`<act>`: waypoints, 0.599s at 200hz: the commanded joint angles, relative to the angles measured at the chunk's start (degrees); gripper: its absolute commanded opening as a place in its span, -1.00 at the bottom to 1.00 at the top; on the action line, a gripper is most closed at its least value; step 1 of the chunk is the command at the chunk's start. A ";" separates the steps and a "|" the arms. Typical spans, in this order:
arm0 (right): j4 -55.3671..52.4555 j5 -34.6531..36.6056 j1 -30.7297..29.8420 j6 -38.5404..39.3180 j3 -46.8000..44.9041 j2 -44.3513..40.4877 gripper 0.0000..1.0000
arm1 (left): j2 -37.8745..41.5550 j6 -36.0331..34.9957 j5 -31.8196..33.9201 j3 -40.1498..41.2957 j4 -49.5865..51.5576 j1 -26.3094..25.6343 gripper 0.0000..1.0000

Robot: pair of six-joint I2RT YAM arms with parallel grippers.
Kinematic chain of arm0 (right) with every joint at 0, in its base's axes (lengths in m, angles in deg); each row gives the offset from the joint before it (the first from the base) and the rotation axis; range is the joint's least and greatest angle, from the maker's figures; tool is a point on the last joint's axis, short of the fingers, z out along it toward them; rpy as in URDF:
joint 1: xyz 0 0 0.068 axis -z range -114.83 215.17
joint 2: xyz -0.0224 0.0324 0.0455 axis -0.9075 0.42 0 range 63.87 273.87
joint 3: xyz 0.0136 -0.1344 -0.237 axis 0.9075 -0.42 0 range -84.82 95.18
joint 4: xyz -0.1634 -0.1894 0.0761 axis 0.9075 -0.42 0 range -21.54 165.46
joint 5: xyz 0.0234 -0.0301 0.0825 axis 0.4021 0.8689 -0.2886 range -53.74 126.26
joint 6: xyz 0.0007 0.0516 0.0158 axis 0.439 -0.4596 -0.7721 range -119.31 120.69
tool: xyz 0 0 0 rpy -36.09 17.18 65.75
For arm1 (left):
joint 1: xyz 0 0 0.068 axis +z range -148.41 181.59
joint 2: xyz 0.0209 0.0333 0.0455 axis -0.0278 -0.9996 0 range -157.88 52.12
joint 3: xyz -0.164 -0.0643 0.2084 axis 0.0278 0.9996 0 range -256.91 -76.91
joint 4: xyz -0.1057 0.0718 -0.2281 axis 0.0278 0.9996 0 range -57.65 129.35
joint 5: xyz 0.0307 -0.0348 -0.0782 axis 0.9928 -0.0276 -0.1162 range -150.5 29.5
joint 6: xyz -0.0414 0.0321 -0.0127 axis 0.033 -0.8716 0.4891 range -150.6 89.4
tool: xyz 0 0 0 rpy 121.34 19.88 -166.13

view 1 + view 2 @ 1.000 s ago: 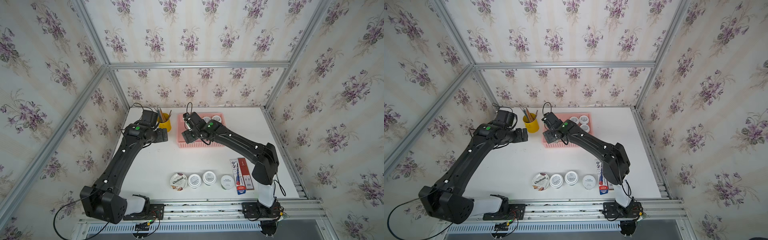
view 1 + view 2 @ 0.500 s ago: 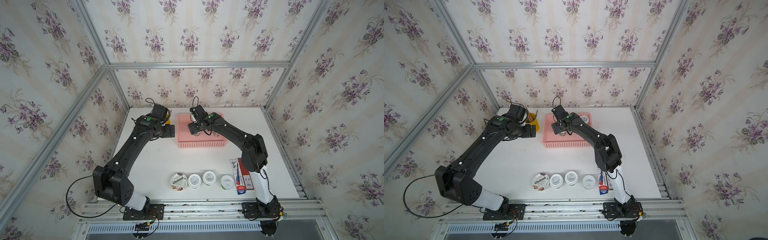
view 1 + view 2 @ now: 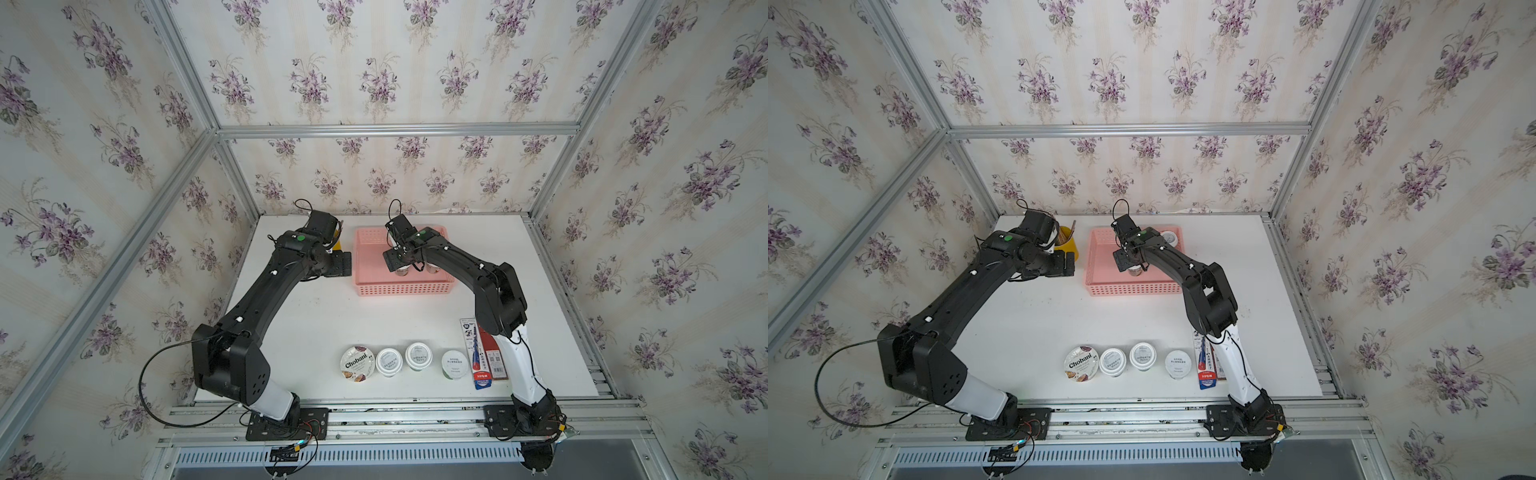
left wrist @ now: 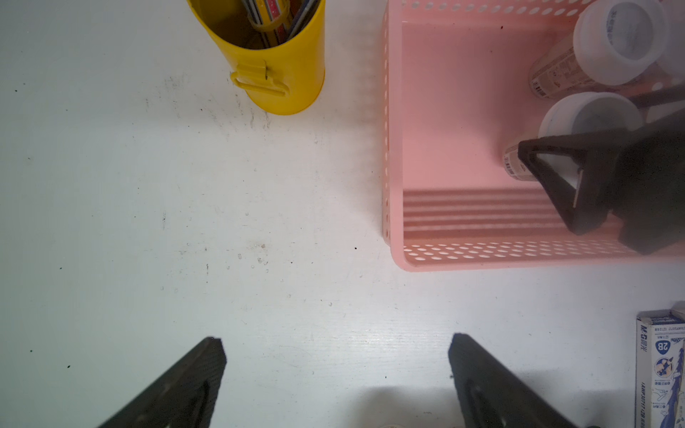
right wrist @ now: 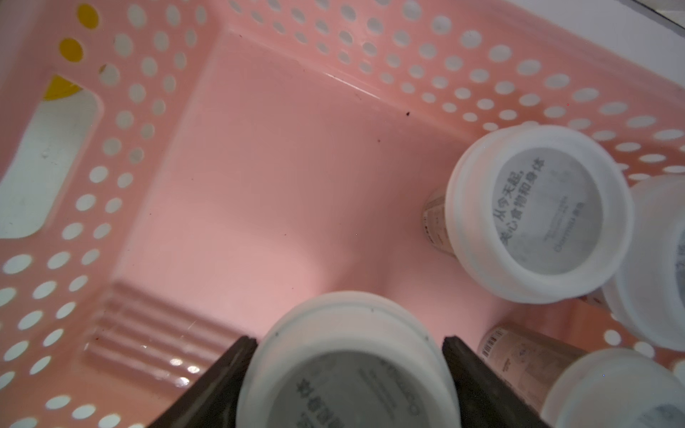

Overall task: Put the yogurt in the basket
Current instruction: Place the yogurt in the basket.

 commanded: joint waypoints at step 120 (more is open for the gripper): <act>1.14 1.79 0.84 0.53 -1.90 0.11 0.76 | -0.41 -0.80 1.13 -0.13 -0.08 0.03 0.98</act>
